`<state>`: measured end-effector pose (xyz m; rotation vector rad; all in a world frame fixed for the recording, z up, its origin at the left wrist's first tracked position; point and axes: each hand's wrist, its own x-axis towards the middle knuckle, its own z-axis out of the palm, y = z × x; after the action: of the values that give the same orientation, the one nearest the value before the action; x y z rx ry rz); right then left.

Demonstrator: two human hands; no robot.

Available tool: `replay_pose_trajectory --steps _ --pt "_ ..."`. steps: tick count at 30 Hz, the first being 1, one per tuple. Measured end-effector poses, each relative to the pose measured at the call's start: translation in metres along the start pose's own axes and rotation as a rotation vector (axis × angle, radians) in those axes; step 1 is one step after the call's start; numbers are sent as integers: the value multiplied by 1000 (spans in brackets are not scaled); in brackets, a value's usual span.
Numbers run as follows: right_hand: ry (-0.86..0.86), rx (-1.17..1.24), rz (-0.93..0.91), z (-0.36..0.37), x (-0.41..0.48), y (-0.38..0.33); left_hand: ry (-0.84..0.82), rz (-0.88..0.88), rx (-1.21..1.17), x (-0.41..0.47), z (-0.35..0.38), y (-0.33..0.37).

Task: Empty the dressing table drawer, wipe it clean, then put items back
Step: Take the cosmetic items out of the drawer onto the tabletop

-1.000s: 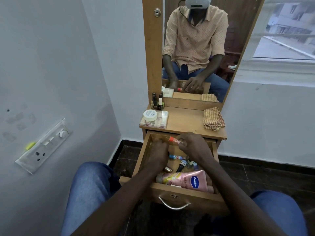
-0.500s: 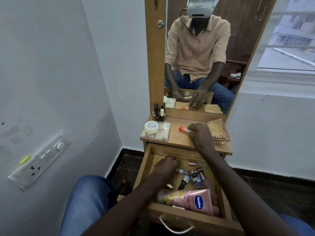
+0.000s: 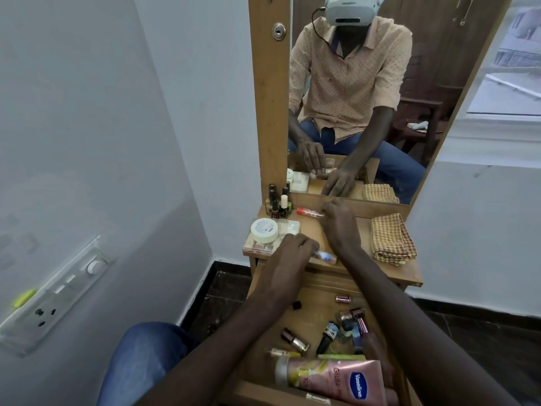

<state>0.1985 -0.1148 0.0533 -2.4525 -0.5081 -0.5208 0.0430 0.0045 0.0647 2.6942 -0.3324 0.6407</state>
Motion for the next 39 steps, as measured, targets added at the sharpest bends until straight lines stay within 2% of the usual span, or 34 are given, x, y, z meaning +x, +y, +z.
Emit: replay_pose_trajectory --steps 5,9,14,19,27,32,39 --pt "27 222 87 -12 1 13 7 -53 12 27 3 -16" --pt "140 422 292 -35 -13 17 27 -128 41 53 7 -19" --pt "11 540 347 -33 -29 16 14 -174 50 81 11 -14" --pt "-25 444 280 -27 -30 14 -16 -195 52 87 18 -18" --pt "9 372 313 -11 -18 14 9 -213 112 78 23 -15" --pt "28 324 230 -3 -12 13 31 -143 144 53 22 -3" --pt "31 263 188 0 -7 11 -3 -51 47 20 12 7"
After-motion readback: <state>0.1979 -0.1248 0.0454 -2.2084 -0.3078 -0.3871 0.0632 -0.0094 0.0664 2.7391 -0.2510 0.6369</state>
